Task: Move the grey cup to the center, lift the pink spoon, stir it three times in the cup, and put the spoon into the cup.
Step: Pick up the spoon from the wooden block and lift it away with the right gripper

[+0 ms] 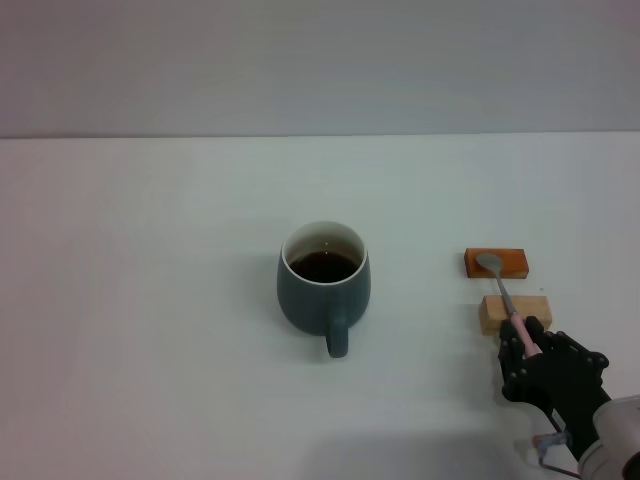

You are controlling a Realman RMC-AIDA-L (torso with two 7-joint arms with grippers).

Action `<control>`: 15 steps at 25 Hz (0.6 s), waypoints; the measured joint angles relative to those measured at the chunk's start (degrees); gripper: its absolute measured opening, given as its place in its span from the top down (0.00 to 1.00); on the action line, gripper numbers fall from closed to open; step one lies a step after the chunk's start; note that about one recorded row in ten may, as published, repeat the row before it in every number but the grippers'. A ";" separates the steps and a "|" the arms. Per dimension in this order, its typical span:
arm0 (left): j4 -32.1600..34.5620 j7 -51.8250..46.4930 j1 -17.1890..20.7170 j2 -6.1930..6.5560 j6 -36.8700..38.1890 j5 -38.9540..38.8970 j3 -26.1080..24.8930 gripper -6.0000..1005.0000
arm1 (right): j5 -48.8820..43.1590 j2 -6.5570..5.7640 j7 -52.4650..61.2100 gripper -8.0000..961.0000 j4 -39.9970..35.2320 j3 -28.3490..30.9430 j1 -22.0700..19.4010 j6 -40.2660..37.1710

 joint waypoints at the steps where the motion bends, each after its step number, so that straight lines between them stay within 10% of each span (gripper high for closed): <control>1: 0.01 0.00 0.00 0.00 0.01 0.03 -0.09 0.95 | -0.10 0.00 0.00 0.74 0.00 0.06 -0.12 0.02; 15: 0.02 0.00 0.00 0.00 0.05 0.31 -0.24 0.95 | -0.09 0.04 0.34 0.75 -0.08 0.21 -0.45 0.02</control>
